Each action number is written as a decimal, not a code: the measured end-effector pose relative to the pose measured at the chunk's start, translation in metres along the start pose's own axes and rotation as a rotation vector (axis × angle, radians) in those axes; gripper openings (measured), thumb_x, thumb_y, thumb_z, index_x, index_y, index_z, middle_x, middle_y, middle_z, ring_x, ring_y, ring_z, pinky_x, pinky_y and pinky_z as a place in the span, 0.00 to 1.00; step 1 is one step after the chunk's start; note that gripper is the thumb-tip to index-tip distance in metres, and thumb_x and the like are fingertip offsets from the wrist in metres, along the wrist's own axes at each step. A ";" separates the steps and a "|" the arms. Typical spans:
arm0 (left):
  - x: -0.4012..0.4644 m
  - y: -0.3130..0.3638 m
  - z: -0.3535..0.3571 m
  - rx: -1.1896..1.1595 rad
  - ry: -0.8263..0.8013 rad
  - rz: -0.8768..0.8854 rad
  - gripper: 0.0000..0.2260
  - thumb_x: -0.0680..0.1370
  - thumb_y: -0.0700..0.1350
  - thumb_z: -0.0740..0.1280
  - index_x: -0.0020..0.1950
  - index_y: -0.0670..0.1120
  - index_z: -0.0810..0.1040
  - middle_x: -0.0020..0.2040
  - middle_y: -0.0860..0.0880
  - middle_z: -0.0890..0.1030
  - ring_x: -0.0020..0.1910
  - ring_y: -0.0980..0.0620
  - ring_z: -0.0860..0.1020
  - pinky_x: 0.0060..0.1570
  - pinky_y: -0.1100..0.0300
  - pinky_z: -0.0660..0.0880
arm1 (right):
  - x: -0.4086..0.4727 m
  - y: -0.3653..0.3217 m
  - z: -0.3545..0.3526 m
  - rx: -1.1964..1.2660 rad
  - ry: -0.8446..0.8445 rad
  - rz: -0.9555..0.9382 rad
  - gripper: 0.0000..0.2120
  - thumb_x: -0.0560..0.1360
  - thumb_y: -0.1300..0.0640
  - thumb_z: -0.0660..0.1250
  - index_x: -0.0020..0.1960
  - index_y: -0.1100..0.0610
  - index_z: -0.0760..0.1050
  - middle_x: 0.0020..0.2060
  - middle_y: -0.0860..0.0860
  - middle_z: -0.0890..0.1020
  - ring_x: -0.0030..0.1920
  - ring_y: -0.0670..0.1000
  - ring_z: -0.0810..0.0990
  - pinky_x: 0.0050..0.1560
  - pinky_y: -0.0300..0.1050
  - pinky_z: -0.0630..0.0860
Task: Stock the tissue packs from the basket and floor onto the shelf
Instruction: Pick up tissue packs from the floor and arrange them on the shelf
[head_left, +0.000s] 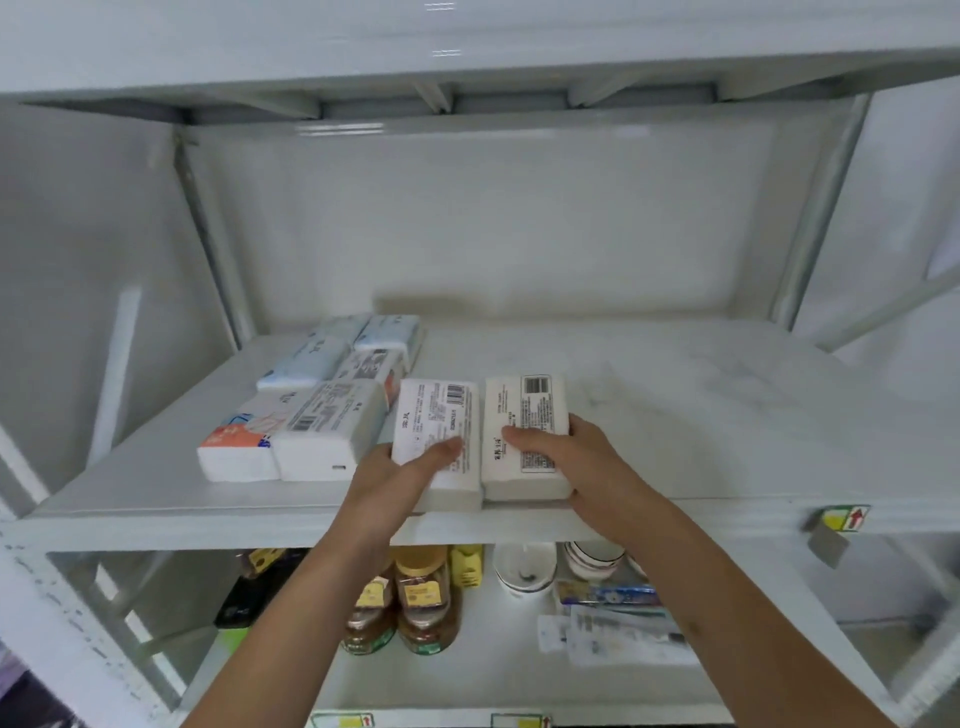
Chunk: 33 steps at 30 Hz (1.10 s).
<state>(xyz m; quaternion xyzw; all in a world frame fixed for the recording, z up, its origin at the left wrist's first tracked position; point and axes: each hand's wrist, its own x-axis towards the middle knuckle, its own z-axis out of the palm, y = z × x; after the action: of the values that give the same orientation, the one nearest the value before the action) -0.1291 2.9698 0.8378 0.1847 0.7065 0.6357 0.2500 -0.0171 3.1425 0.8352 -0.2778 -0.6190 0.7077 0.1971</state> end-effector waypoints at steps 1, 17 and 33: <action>0.004 0.000 0.001 0.006 -0.001 0.006 0.19 0.74 0.54 0.77 0.63 0.53 0.83 0.55 0.54 0.88 0.57 0.51 0.84 0.58 0.53 0.79 | 0.006 0.001 0.001 -0.002 0.001 0.016 0.19 0.68 0.54 0.82 0.58 0.53 0.84 0.51 0.50 0.90 0.55 0.54 0.88 0.67 0.59 0.79; 0.051 0.000 -0.004 0.309 0.095 0.366 0.18 0.76 0.49 0.76 0.63 0.56 0.76 0.56 0.65 0.80 0.55 0.69 0.76 0.62 0.66 0.72 | 0.053 -0.002 0.018 -0.726 0.275 -0.024 0.40 0.75 0.30 0.60 0.78 0.55 0.64 0.76 0.56 0.68 0.76 0.60 0.63 0.73 0.58 0.62; 0.024 -0.006 -0.035 1.408 0.033 0.834 0.27 0.67 0.49 0.80 0.64 0.42 0.83 0.63 0.43 0.84 0.59 0.43 0.84 0.54 0.52 0.83 | -0.002 0.028 -0.014 -1.385 -0.055 -0.664 0.34 0.82 0.40 0.56 0.84 0.48 0.49 0.83 0.40 0.47 0.82 0.41 0.41 0.80 0.36 0.43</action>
<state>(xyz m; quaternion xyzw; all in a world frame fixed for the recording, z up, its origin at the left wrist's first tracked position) -0.1682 2.9547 0.8316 0.5366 0.8171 0.0863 -0.1921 -0.0050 3.1472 0.8072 -0.1195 -0.9766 0.0689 0.1648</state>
